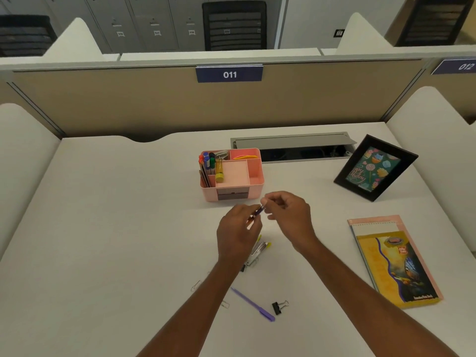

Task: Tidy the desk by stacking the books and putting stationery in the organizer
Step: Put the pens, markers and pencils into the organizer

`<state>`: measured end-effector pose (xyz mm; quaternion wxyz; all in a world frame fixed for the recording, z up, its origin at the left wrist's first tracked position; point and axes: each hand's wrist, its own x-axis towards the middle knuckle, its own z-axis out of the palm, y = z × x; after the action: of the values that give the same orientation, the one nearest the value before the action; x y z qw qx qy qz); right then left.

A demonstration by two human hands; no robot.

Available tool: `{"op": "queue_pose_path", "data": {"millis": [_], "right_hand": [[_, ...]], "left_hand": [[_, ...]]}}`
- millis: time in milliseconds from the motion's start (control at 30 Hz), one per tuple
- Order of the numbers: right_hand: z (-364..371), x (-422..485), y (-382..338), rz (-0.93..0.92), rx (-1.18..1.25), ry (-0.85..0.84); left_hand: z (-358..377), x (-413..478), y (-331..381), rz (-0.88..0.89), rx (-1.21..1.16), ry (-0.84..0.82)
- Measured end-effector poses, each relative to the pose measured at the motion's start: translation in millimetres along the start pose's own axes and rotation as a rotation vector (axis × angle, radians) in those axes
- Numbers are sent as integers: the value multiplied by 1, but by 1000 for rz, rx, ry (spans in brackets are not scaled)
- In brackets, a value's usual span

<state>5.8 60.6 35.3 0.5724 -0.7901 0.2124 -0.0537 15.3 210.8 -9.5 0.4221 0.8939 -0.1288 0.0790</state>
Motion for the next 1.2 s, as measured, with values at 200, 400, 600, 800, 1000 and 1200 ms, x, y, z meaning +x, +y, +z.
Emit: {"op": "queue_pose_path", "data": {"millis": [200, 400, 600, 800, 1000, 1200], "right_hand": [[-5, 13, -31, -48, 44, 35], [-10, 32, -53, -14, 132, 63], [-18, 77, -71, -314, -65, 179], [-1, 116, -68, -469, -308, 169], [26, 141, -47, -430, -433, 106], [43, 157, -37, -395, -516, 27]], "left_hand": [[-1, 15, 21, 85, -45, 171], [-3, 25, 27, 45, -47, 219], [1, 15, -9, -111, 78, 104], [2, 2, -54, -259, 211, -116], [0, 1, -69, -306, 335, -319], [-1, 1, -68, -267, 405, -389]]}}
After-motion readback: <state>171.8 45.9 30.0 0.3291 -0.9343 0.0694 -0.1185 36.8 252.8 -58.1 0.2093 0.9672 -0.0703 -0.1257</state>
